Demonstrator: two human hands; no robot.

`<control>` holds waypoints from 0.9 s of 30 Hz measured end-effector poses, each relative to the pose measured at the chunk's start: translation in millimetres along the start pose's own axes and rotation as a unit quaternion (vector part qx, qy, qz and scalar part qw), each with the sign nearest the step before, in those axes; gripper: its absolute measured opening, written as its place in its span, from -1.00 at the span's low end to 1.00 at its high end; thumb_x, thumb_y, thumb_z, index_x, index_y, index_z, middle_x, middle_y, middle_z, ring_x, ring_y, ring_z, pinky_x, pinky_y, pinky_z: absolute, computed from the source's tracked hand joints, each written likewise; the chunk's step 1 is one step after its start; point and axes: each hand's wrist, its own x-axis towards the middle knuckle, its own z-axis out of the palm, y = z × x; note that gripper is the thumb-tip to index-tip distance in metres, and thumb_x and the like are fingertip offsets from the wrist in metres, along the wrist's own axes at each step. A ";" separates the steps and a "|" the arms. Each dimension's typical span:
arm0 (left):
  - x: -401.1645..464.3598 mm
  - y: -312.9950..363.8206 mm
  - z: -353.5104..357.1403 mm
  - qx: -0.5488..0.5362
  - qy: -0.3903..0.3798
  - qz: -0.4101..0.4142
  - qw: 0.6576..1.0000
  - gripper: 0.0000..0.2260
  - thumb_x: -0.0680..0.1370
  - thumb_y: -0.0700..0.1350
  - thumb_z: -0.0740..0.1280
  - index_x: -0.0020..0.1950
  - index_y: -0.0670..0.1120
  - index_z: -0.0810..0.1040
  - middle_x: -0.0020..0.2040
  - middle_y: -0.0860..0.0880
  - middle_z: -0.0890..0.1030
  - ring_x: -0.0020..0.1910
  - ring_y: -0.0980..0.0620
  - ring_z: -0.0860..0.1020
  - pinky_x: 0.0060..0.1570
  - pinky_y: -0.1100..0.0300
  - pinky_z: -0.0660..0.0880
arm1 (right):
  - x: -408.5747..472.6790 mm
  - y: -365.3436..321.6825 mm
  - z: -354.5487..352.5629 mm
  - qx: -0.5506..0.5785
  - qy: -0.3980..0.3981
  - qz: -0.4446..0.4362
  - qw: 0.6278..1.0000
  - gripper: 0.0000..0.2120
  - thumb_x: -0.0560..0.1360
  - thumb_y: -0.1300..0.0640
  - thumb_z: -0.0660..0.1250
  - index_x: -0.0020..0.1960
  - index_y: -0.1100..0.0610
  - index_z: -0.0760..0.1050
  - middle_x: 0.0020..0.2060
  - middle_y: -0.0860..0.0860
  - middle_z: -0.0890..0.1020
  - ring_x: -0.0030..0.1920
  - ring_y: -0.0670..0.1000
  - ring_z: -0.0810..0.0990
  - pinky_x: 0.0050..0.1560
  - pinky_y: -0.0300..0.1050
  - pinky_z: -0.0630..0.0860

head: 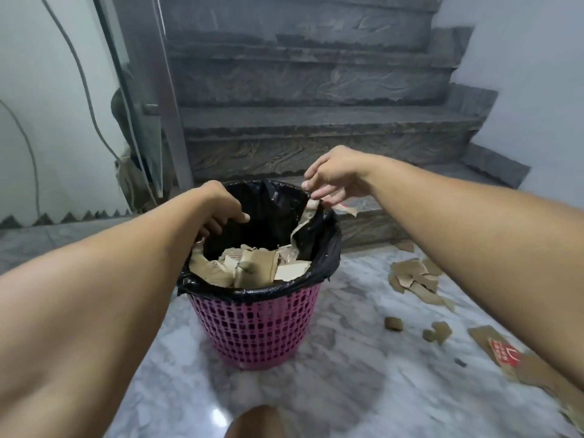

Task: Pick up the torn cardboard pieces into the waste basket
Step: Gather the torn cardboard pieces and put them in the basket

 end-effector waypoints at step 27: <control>29.9 189.2 380.8 0.155 -0.269 0.149 0.939 -0.59 0.42 0.00 0.51 0.12 -0.24 0.57 -0.06 -0.13 0.58 -0.14 -0.07 0.54 -0.22 0.14 0.50 | -47.6 410.7 -227.3 -0.142 0.027 0.320 0.936 -0.57 0.46 0.10 0.50 0.23 0.25 0.50 0.18 0.14 0.57 0.02 0.09 0.57 -0.07 -0.01 0.59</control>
